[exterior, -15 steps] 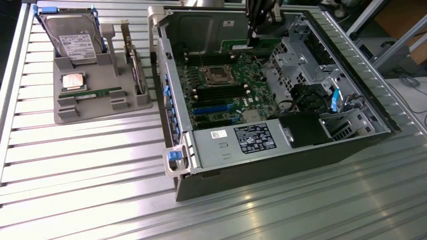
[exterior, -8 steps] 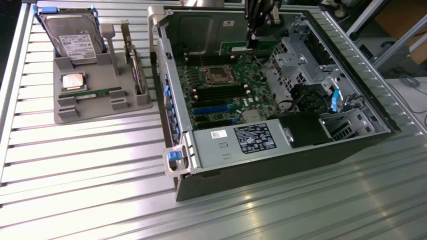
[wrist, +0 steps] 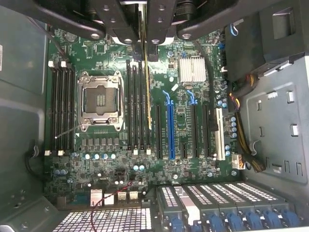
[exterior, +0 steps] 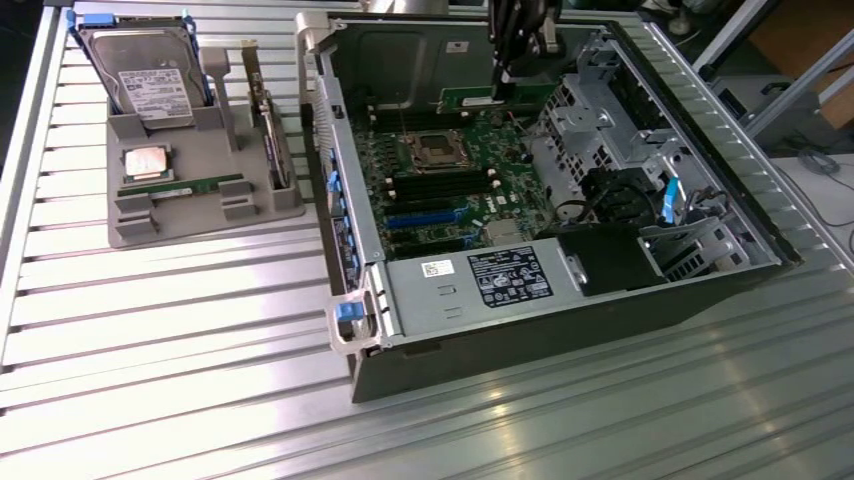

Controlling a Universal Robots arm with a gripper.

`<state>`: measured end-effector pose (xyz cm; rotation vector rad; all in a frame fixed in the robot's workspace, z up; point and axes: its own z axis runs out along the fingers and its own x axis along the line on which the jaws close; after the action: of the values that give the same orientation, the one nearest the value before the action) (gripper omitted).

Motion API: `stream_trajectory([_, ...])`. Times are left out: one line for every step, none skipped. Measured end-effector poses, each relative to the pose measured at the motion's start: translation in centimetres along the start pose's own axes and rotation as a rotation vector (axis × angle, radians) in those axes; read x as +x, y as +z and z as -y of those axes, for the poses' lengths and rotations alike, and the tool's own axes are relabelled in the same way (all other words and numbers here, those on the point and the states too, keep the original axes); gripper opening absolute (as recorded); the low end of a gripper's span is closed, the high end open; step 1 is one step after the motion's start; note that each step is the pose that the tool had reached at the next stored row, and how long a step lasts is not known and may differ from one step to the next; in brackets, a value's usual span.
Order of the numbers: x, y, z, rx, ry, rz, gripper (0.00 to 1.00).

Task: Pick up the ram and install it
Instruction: 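Insert the ram into the slot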

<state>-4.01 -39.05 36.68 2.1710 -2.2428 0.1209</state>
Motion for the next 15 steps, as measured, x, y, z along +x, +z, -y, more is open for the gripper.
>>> stream_trajectory([0.0, 0.08, 0.0, 0.0001, 0.0, -0.0007, 0.13])
stream_trajectory([0.0, 0.14, 0.0, 0.0001, 0.0, -0.001, 0.13])
stream_trajectory([0.0, 0.2, -0.01, 0.0001, 0.0, -0.0011, 0.13])
stream_trajectory([0.0, 0.23, -0.01, 0.0, 0.0, -0.0013, 0.13])
stream_trajectory([0.0, 0.26, 0.03, 0.0002, 0.0, -0.0011, 0.13])
stream_trajectory([0.0, 0.37, 0.03, 0.0002, 0.0, -0.001, 0.13])
stream_trajectory([0.0, 0.46, 0.03, 0.0, 0.0, -0.0012, 0.13])
stream_trajectory([0.0, 0.54, 0.02, 0.0001, 0.0, -0.001, 0.13])
stream_trajectory([0.0, 0.62, 0.02, 0.0001, 0.0, -0.0014, 0.13])
stream_trajectory([0.0, 0.74, 0.02, 0.0001, 0.0, -0.0018, 0.13])
stream_trajectory([0.0, 0.85, 0.01, 0.0001, 0.0, -0.0019, 0.13])
stream_trajectory([-0.1, 0.93, 0.01, 0.0001, 0.0, -0.0019, 0.13])
stream_trajectory([-0.1, 1.0, 0.02, 0.0001, 0.0, -0.0019, 0.13])
stream_trajectory([-0.1, 1.05, 0.02, 0.0001, 0.0, -0.0019, 0.13])
stream_trajectory([-0.1, 1.15, 0.01, 0.0001, 0.0, -0.0019, 0.13])
